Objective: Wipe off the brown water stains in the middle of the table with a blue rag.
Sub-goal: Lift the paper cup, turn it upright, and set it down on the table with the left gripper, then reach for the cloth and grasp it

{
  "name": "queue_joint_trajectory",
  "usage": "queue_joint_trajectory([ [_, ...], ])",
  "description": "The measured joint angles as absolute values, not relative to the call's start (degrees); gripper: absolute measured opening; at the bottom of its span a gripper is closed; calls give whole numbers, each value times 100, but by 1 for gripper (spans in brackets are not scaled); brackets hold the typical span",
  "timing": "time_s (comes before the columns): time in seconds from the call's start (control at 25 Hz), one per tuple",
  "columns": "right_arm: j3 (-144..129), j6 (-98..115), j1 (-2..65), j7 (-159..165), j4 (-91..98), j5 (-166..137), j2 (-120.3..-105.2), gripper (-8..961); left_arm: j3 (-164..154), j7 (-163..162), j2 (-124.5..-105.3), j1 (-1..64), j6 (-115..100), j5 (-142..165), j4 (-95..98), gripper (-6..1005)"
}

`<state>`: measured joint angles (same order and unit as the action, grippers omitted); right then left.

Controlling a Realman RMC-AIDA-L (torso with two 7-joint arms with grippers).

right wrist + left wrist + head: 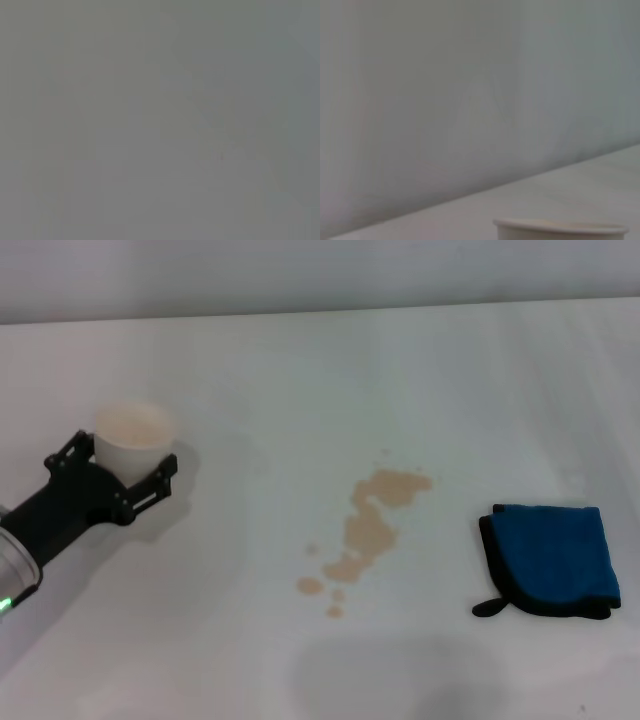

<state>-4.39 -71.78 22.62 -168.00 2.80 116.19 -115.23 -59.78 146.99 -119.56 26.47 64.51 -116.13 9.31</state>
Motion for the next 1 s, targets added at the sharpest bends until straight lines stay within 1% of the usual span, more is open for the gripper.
queue_joint_trajectory([
  [0.36,-439,-7209,2226,-16788,263,11621,-11523,867,-6071,14827,-11962,2708,6110,-11569,587,864],
  [1.0,-424,-7046,2329,-16781,289,11664,-11523,866,-6134,14874,-11954,2494,6058,-11571,469,870],
])
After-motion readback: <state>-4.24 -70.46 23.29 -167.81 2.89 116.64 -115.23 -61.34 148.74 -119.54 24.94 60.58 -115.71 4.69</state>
